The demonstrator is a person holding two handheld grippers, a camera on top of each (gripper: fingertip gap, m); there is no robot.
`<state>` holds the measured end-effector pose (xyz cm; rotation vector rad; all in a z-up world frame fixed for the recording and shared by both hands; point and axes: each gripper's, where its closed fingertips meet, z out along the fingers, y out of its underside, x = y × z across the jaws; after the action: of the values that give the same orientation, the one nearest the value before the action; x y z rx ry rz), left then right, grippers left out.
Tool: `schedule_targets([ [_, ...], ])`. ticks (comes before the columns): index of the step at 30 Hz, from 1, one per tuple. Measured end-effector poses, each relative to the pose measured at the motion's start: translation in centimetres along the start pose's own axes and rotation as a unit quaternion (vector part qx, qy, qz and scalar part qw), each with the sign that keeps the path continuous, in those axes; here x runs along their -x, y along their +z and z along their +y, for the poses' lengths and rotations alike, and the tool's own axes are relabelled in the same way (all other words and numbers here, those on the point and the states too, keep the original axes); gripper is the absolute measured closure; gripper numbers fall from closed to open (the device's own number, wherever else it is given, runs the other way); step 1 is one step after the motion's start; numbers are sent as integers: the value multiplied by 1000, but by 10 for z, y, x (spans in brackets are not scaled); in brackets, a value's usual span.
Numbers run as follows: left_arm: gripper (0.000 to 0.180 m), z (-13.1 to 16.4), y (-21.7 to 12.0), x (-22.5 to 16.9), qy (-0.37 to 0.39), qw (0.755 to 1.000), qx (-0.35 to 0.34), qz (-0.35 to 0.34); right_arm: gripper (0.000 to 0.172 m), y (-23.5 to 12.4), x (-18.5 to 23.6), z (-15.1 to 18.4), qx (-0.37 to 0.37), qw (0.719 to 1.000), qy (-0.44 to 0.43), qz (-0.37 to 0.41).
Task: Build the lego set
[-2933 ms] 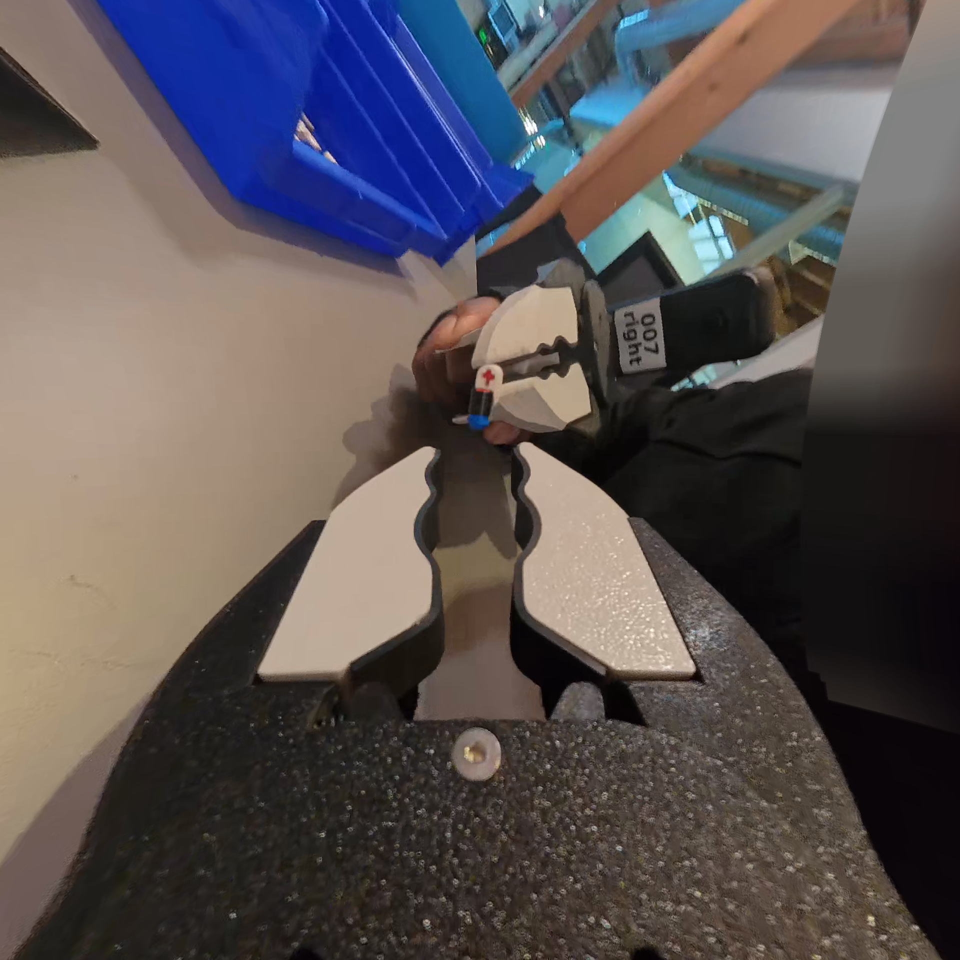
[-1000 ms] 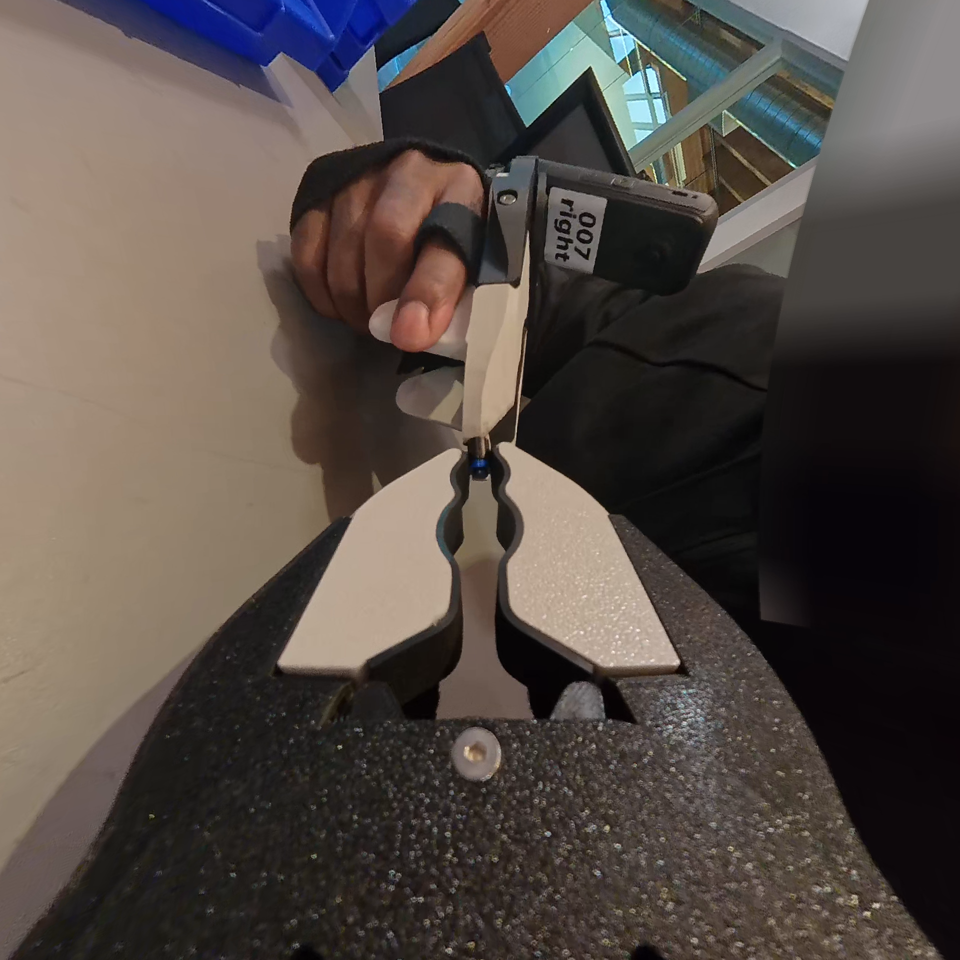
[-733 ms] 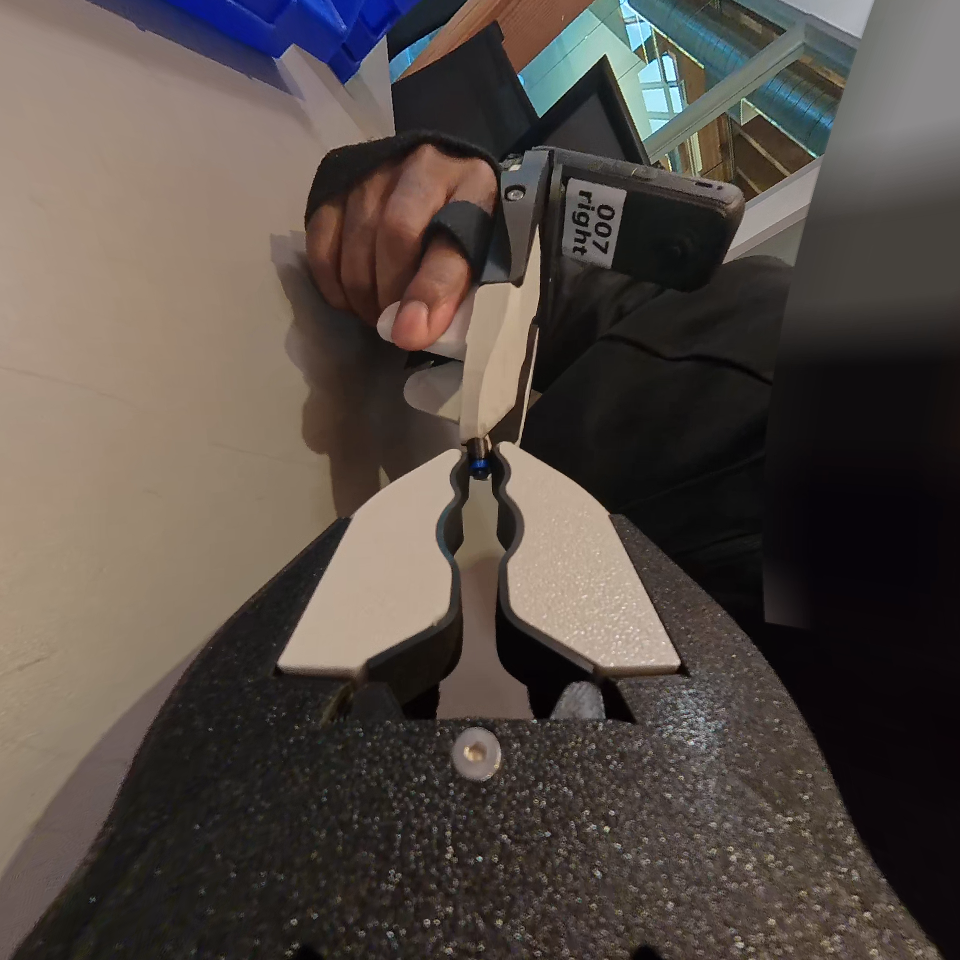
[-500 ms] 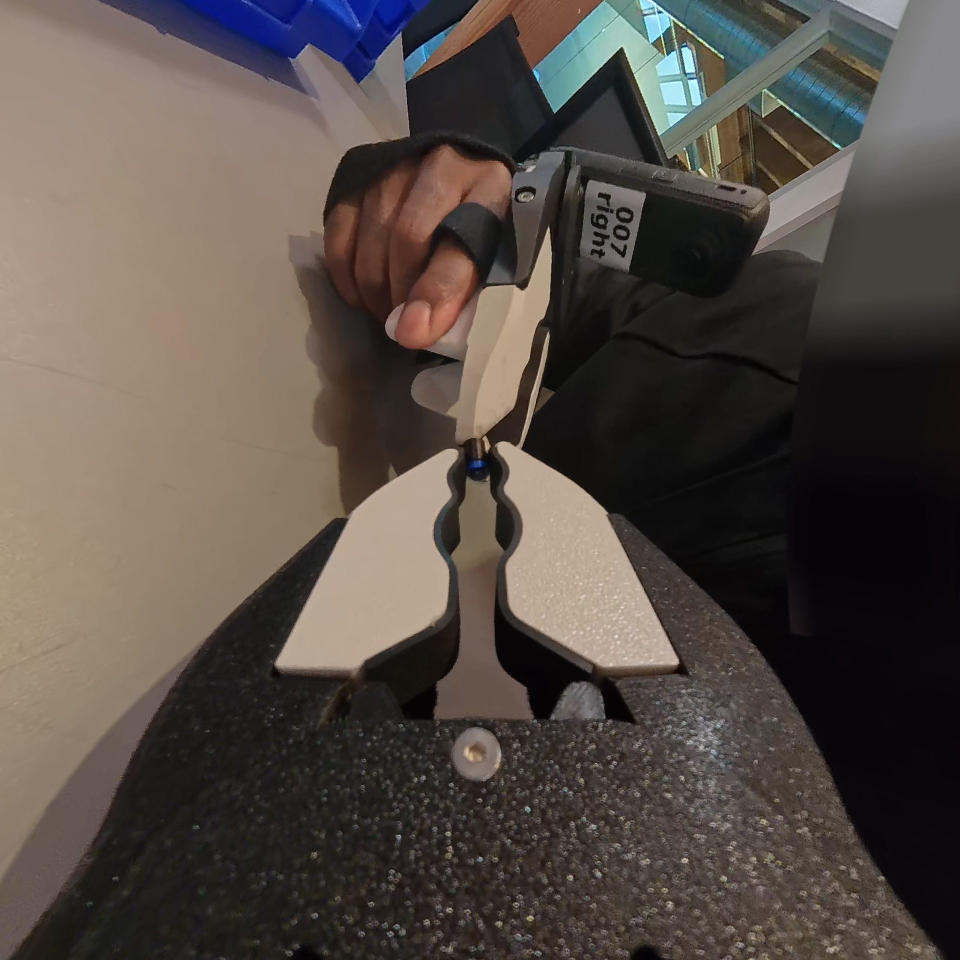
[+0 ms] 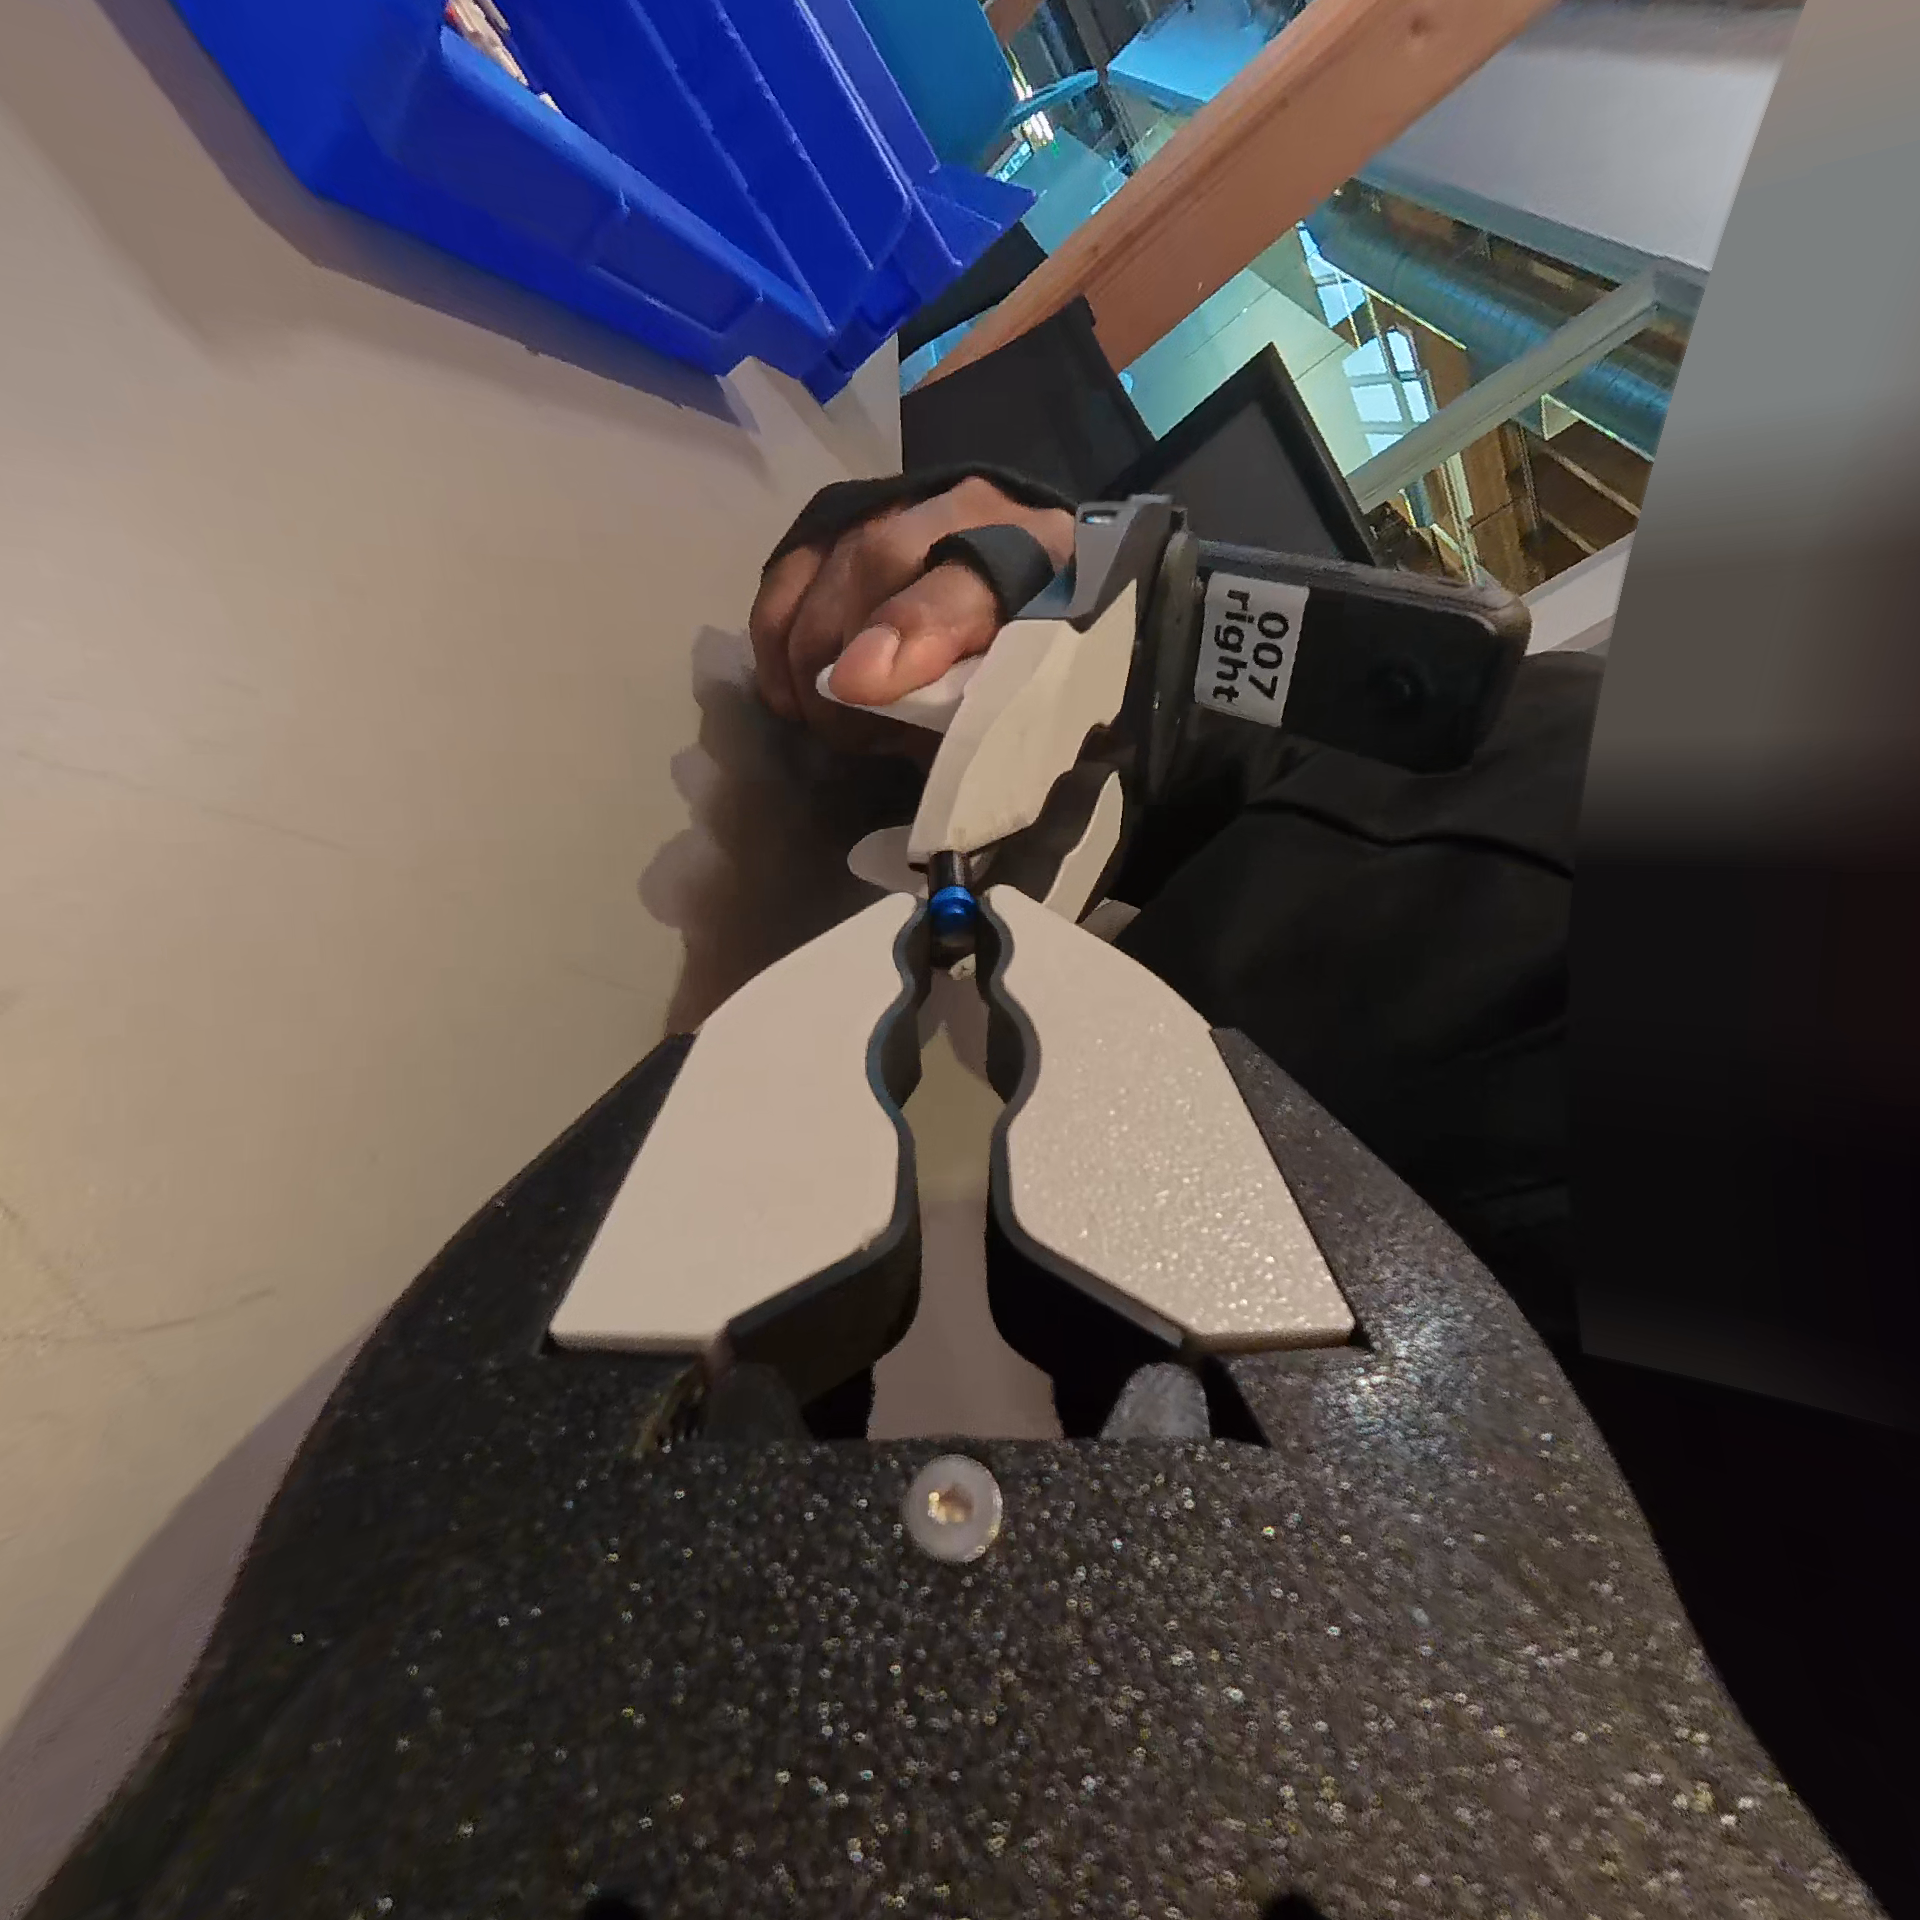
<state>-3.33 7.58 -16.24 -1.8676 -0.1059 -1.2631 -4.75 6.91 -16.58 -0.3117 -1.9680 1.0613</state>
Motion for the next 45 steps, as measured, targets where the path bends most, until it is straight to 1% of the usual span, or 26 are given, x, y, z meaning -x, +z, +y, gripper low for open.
schedule_targets([
  [5, 173, 4, 2, 3, 9, 1000, 11, -16, 153, 1, 3, 2, 9, 999, -34, 10],
  [10, 173, 6, 3, 7, 11, 999, 19, -36, 153, 2, 5, 7, 34, 997, -71, 14],
  [16, 173, 12, 4, 9, 18, 998, 37, -46, 154, 2, 10, 10, 58, 994, -88, -1],
  [20, 173, 13, 4, 7, 16, 998, 42, -34, 154, 2, 10, 9, 55, 996, -74, -5],
  [21, 173, 12, 4, 6, 18, 999, 39, -33, 157, 2, 9, 8, 55, 996, -70, -2],
  [30, 173, 12, 3, 6, 14, 999, 36, -30, 157, 2, 8, 8, 51, 998, -48, -7],
  [33, 173, 4, 0, 6, 14, 999, 12, -26, 157, 5, 1, 6, 34, 999, -27, 14],
  [36, 173, -1, -2, 6, 22, 999, 0, -25, 156, 4, -4, 7, 22, 1000, 0, 14],
  [39, 173, -2, -3, 5, 16, 1000, -4, -17, 157, 2, -4, 13, 34, 999, -16, 16],
  [45, 173, 0, -2, 6, 13, 1000, 4, -20, 156, 2, -5, 9, 30, 998, -42, 35],
])
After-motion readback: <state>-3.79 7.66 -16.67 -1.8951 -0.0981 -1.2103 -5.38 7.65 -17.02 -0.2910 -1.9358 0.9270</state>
